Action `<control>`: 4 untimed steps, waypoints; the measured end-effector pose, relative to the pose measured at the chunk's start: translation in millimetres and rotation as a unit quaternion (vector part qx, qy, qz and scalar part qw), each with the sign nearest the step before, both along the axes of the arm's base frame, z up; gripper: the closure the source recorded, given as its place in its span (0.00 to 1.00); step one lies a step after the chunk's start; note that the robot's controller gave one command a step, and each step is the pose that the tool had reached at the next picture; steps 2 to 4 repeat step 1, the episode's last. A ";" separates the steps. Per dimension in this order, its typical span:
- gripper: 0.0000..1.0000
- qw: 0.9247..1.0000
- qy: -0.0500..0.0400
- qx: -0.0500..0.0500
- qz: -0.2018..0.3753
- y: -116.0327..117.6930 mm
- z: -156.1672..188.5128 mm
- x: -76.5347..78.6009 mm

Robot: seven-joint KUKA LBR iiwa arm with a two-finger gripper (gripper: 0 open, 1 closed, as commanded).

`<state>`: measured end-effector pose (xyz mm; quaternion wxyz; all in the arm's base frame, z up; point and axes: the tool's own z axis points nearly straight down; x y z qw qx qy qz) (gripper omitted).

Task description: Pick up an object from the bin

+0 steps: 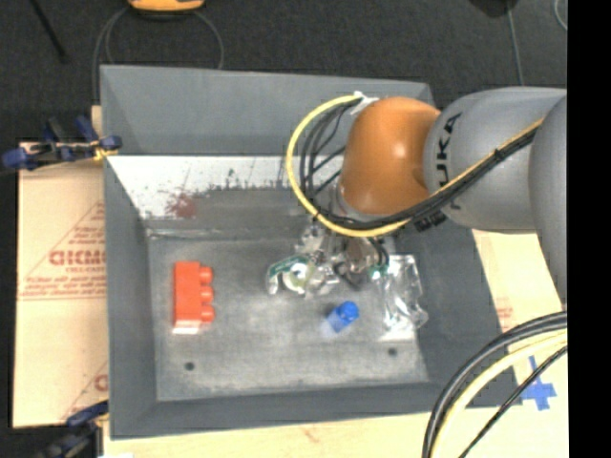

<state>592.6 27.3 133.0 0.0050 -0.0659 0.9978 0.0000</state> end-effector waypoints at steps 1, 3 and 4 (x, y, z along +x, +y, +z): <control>1.00 1.000 0.001 0.000 -0.002 -0.8 37.7 2.1; 1.00 1.000 0.001 0.000 -0.002 -0.8 37.7 2.1; 1.00 1.000 0.001 0.000 -0.002 -0.8 37.7 2.1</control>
Offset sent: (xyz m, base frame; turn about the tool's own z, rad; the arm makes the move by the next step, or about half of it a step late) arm 0.0000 0.0000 0.0344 0.0000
